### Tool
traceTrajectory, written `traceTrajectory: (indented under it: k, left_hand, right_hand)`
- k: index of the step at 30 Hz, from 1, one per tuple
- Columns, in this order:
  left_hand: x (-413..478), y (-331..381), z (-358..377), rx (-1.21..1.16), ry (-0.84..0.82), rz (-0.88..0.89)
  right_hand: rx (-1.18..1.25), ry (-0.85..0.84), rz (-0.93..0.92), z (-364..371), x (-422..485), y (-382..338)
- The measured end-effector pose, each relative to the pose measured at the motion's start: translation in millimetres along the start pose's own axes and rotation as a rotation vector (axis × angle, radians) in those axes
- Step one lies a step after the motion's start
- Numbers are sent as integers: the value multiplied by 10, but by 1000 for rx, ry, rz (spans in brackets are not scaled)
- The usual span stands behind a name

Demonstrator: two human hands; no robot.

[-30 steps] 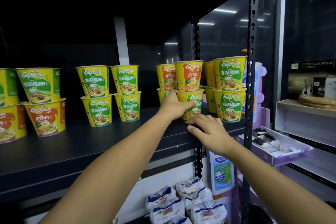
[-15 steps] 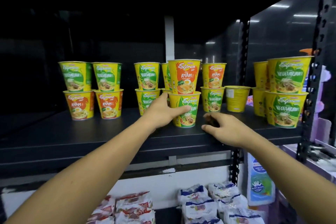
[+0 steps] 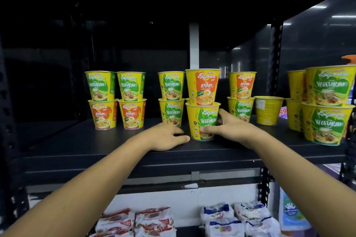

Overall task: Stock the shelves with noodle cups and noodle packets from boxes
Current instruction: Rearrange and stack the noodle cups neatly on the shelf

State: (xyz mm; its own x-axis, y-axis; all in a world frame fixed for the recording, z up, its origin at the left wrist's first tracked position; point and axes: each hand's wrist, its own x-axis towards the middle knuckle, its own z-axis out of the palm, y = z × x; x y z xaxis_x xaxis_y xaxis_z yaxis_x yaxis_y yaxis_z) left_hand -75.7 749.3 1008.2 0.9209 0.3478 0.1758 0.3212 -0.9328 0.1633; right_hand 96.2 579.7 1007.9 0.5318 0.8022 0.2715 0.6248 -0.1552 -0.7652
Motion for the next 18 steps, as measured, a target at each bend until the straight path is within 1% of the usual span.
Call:
traceTrajectory:
  k: [5,8,12,13,15,18]
  left_hand:
    - [31,-68,52,-65,25,-20]
    - [53,-94,64,-86,62,-60]
    - [61,-125,72,-123,100,-66]
    - [66,-144,69,-143,130,-77]
    - [72,-188,39,-212,242,-116]
    - [70,-174,-98,-369,472,-138]
  right_hand:
    - [13,90,-49,171,46,46]
    - [1,87,-65,191,38,86]
    - [28,58,-81,169,5,128]
    - [34,61,-82,166,6,140]
    - [33,60,-82,166,10,145]
    - [4,53,-89,177,-7,107]
